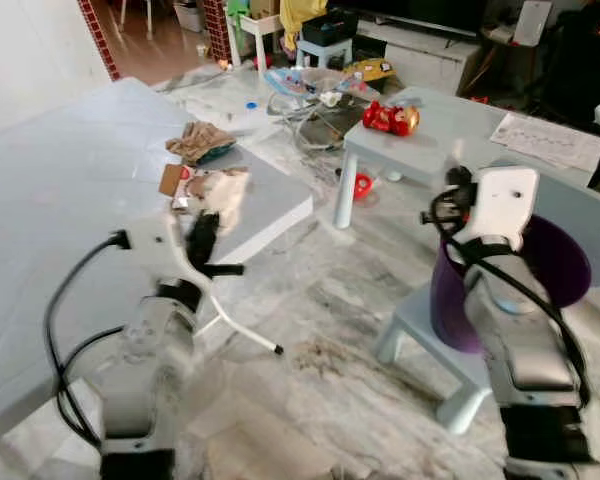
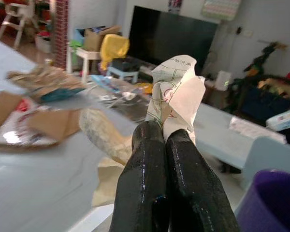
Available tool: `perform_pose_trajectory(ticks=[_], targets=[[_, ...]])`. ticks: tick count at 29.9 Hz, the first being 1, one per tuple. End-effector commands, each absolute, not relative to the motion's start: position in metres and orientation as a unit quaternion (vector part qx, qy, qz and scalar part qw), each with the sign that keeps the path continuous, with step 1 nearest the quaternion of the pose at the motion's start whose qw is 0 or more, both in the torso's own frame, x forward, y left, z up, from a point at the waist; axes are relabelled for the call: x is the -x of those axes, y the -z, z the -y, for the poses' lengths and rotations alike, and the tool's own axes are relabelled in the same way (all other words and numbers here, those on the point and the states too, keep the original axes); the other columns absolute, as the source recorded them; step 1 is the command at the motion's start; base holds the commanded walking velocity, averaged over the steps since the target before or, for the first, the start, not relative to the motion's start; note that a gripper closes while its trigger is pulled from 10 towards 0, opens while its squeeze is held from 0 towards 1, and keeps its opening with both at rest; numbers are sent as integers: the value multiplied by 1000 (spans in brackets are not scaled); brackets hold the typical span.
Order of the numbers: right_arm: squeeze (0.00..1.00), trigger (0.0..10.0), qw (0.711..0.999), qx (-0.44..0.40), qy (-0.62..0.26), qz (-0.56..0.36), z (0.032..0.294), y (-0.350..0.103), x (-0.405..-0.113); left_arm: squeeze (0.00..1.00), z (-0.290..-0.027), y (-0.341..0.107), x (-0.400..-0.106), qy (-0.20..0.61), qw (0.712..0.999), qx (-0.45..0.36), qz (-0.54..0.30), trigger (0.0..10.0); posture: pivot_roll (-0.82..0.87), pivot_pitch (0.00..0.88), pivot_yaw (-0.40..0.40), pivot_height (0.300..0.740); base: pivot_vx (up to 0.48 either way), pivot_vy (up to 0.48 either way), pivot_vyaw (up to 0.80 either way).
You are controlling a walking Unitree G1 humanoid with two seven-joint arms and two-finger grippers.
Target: Picking trash to rubbish bin
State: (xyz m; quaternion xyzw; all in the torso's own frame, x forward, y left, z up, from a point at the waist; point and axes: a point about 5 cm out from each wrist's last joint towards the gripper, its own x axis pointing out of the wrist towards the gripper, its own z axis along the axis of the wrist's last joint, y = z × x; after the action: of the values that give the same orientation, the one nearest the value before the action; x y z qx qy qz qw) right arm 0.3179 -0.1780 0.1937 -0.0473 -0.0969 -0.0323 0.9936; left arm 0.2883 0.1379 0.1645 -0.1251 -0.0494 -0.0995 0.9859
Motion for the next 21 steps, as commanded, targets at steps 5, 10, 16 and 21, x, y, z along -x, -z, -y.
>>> perform_pose_trajectory(ticks=[5,10,16,21], targets=[[0,10000,993,46,24,103,172,-199,-319,0,-144,-168,-289,90,986,127,53,10000,-72,109,14,740,0,0,-788],[0,10000,993,46,25,103,173,-200,-319,0,-143,-169,-289,94,986,123,55,10000,-75,108,17,740,0,0,-788],[0,10000,993,45,26,103,173,-200,-319,0,-144,-169,-289,92,987,123,54,10000,-75,108,18,740,0,0,-788],[0,10000,993,44,26,102,173,-200,-319,0,-145,-169,-289,91,987,121,53,10000,-72,106,18,740,0,0,-788]])
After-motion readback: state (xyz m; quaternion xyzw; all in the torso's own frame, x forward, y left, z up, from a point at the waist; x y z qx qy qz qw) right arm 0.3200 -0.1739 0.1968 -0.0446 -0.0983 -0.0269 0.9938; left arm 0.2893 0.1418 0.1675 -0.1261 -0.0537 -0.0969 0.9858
